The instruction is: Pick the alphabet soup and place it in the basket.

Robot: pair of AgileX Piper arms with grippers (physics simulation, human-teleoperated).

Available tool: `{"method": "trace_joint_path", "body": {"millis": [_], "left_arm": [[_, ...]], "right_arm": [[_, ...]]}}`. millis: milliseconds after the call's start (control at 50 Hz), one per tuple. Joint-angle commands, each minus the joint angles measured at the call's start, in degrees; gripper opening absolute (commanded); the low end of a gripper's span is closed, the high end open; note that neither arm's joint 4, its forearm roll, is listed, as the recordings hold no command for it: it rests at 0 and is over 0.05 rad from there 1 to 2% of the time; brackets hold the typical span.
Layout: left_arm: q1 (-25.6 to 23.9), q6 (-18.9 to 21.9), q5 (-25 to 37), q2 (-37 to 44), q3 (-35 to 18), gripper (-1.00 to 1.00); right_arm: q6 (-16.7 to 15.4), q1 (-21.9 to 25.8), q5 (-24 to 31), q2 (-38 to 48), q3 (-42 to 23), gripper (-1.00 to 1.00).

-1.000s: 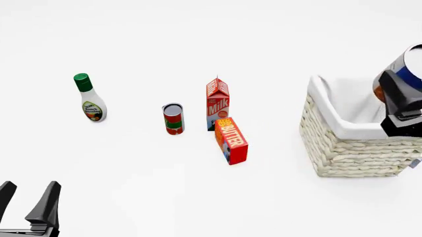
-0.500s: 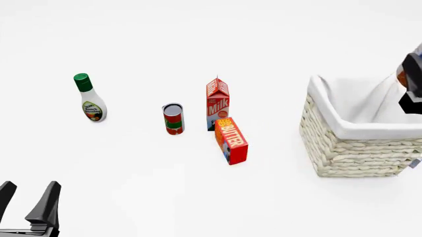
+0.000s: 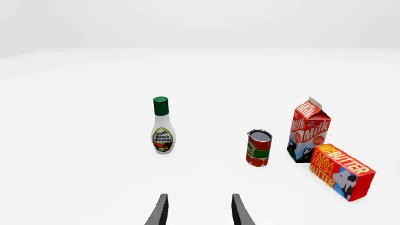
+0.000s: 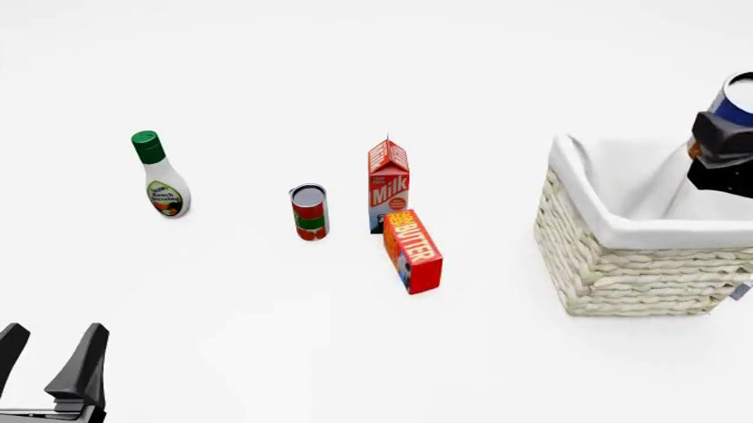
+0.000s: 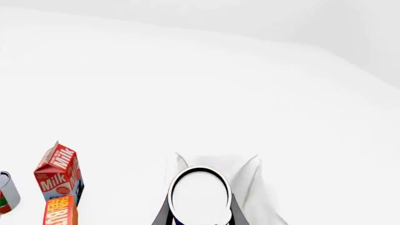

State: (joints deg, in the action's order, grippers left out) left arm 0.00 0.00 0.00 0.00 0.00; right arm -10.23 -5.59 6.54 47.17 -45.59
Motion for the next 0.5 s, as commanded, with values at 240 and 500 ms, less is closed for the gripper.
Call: {"method": "trace_joint_path", "body": {"millis": [240, 500], "left_arm": [[0.00, 0.00, 0.00, 0.00, 0.00, 1.00], [0.00, 0.00, 0.00, 0.00, 0.00, 1.00]], "right_arm": [[-2.26, -0.40, 6.08, 5.53, -3.72, -1.00], [-4.87, -0.74, 10.05, 9.23, -7.08, -1.00]]}}
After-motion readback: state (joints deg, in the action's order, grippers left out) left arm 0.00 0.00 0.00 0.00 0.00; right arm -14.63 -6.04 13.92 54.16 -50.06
